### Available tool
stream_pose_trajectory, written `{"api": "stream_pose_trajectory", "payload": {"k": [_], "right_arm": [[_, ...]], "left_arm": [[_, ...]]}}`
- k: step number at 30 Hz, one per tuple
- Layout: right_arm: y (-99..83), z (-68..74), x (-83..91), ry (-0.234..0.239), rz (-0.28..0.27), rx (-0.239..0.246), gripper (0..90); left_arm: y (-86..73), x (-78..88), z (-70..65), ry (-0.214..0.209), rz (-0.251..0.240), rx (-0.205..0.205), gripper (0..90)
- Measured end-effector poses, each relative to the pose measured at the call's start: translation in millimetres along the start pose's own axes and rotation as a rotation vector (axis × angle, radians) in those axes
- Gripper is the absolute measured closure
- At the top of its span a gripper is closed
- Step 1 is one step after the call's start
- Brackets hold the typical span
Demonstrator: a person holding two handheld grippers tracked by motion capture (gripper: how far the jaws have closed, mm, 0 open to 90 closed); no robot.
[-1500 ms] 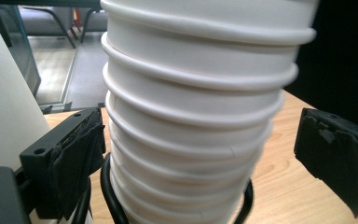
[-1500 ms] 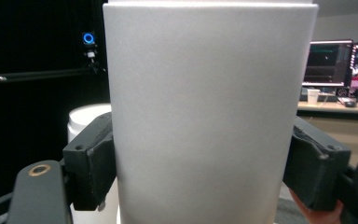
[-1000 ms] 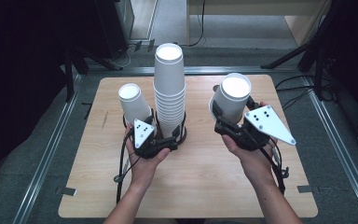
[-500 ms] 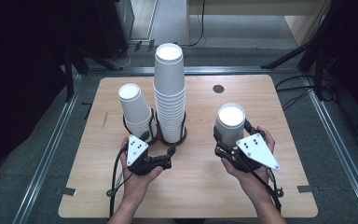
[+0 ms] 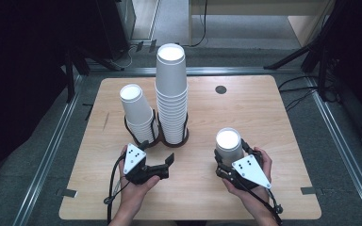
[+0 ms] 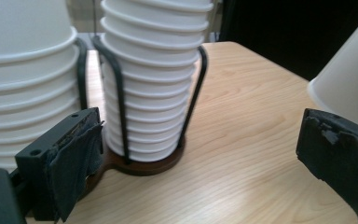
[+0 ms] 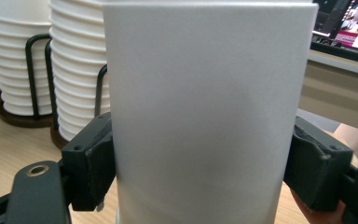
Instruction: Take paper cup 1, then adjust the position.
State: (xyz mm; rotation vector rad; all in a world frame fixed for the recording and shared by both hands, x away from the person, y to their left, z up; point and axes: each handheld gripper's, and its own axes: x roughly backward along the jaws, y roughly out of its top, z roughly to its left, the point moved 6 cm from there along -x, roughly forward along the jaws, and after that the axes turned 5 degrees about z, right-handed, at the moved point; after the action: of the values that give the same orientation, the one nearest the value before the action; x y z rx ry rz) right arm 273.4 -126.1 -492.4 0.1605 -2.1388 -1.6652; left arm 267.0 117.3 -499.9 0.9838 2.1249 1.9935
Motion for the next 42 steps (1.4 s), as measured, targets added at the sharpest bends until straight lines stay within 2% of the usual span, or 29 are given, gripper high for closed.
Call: {"api": "stream_pose_trajectory", "payload": {"k": [2, 8, 12, 20, 23, 26, 28, 29, 32, 39, 42], "right_arm": [[-2.5, 4.3, -0.5, -0.004, 0.005, 0.022, 19.8], [-10.5, 13.5, -2.4, -0.044, 0.010, 0.126, 19.8], [-12.6, 17.4, -3.7, -0.072, 0.006, 0.176, 19.7], [-16.9, 37.8, -6.4, -0.069, -0.017, 0.308, 19.6], [-18.4, 44.3, -6.5, -0.071, -0.028, 0.357, 19.7], [-18.9, 48.8, -5.6, -0.065, -0.034, 0.380, 19.8], [-18.6, 50.6, -4.9, -0.050, -0.028, 0.374, 19.8], [-17.5, 51.9, -3.9, -0.036, -0.033, 0.369, 19.8], [-14.5, 55.7, -2.2, -0.030, -0.046, 0.395, 19.8], [-12.9, 68.0, -0.9, -0.009, -0.052, 0.425, 19.9], [-13.5, 71.5, -1.0, 0.000, -0.051, 0.430, 19.9]], "left_arm": [[2.1, 0.6, -6.5, -0.021, 0.004, -0.017, 1.0], [9.7, 5.9, -19.4, -0.082, -0.001, -0.024, 1.0], [12.0, 7.8, -27.8, -0.115, 0.006, -0.037, 1.0], [10.8, 2.8, -43.7, -0.181, 0.035, -0.057, 1.2], [7.7, -0.6, -51.3, -0.211, 0.056, -0.080, 1.2], [5.9, -3.2, -58.4, -0.238, 0.070, -0.099, 1.2], [4.7, -4.2, -61.4, -0.247, 0.080, -0.102, 1.2], [4.4, -4.3, -62.1, -0.251, 0.081, -0.103, 1.2], [3.7, -4.7, -63.3, -0.261, 0.085, -0.101, 1.2], [5.1, -2.3, -66.4, -0.287, 0.088, -0.106, 1.3], [6.2, -0.3, -68.9, -0.306, 0.081, -0.115, 5.8]]}}
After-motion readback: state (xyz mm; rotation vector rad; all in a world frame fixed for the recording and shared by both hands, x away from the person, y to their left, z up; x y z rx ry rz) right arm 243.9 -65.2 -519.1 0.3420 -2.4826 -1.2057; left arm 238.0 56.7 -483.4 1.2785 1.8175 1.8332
